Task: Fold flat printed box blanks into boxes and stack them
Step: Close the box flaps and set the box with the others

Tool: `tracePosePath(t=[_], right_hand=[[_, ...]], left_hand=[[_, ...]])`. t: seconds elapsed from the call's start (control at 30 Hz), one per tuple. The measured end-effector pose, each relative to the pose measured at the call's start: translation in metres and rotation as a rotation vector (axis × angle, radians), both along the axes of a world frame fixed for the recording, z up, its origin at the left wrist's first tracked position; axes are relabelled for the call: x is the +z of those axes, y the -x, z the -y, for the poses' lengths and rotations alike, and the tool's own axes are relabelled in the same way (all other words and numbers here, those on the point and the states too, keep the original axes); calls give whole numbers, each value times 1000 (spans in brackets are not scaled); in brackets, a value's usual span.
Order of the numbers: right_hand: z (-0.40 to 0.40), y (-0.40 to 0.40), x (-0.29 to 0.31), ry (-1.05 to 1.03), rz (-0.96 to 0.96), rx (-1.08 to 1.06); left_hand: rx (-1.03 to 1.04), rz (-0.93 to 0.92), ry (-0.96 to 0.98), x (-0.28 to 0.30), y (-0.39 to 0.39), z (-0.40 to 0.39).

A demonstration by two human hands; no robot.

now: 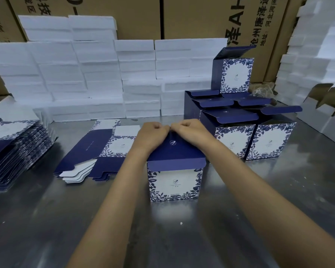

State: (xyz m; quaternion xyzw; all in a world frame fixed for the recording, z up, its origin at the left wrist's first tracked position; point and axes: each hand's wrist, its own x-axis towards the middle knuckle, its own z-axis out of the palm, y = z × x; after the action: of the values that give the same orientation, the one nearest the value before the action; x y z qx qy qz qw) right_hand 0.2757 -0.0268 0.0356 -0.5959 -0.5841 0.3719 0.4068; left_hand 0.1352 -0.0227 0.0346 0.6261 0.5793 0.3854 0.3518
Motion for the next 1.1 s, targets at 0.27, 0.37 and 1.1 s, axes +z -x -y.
tracePosePath(t=[0.27,0.37,1.1], right_hand=[[3,-4,-2,45,-51,20],[7,-4,-1,52,-101,28],[15,-10,0,-312,345,-21]], left_hand=[[23,-7,33,0,-3,4],[26,23,46,2,-3,8],[238,-324,-3,-6,-7,3]])
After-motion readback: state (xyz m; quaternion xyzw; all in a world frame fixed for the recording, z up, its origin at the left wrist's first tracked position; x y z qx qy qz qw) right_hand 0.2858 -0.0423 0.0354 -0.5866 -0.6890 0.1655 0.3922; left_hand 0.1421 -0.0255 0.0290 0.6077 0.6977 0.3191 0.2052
